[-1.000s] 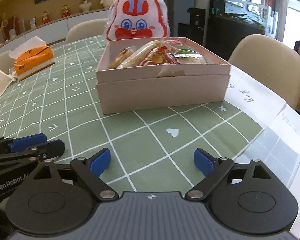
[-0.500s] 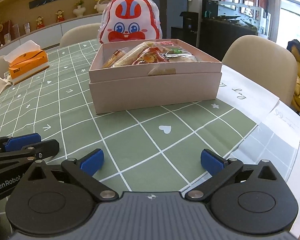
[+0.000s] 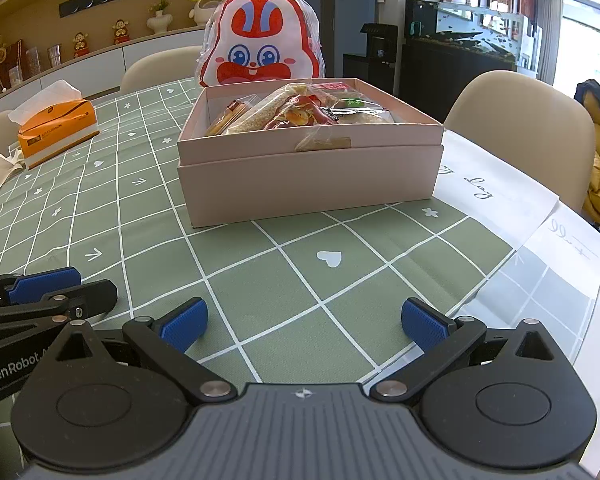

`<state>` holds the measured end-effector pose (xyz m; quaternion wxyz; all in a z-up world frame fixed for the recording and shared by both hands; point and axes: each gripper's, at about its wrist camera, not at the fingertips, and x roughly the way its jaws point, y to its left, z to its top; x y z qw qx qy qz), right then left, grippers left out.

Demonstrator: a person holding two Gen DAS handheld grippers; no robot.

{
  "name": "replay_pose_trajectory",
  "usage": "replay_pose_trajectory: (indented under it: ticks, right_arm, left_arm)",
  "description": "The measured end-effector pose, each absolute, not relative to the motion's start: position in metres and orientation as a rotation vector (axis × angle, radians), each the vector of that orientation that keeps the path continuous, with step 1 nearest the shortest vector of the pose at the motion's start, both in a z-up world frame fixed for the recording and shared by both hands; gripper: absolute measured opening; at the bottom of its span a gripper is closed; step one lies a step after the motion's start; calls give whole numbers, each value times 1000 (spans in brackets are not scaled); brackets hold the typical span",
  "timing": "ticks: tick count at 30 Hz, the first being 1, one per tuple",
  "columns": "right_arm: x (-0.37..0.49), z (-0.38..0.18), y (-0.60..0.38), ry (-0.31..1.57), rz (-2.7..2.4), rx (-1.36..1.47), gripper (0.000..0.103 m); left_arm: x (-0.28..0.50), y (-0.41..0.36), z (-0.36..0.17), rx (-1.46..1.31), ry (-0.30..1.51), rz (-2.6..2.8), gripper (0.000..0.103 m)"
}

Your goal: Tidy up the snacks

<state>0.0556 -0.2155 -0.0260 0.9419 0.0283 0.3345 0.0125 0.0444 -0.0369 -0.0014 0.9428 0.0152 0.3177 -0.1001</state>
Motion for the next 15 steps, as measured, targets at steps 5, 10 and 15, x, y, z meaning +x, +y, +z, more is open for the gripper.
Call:
replay_pose_trajectory:
  ticks: [5,10,15]
  right_arm:
    - [56,-26,-215,682,25,58,103]
    - [56,-26,-216,682,25,58,103]
    - [56,-26,-215,682,25,58,103]
  left_arm:
    - [45,-37,-1,31,648,-204,37]
    - [44,-36,-1,25,648,-204,37]
    - [44,-36,-1,25,648,-204,37]
